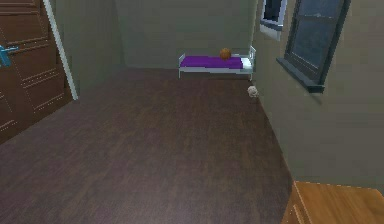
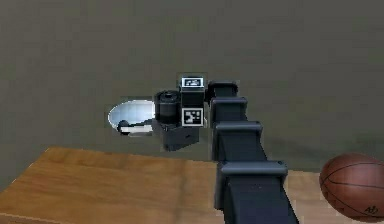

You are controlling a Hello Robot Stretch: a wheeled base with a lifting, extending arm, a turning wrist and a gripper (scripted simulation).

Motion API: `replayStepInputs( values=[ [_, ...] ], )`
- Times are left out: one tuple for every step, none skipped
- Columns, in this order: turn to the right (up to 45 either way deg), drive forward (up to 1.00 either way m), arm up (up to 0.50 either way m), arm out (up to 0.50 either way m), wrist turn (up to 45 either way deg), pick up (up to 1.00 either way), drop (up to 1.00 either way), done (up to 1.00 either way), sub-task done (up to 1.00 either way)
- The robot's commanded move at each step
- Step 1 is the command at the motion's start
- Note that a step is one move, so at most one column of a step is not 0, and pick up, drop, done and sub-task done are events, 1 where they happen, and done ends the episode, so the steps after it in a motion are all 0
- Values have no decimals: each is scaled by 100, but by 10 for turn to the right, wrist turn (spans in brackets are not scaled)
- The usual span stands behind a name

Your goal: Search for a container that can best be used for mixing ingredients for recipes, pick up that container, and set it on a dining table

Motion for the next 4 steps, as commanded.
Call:
replayStepInputs(
  values=[
    [0, 0, 0, 0, -450, 0, 0, 0, 0],
    [0, 0, 0, 0, -450, 0, 0, 0, 0],
    [0, 0, 0, 0, -90, 0, 0, 0, 0],
    [0, 0, 0, -16, 0, 0, 0, 0, 0]
  ],
)
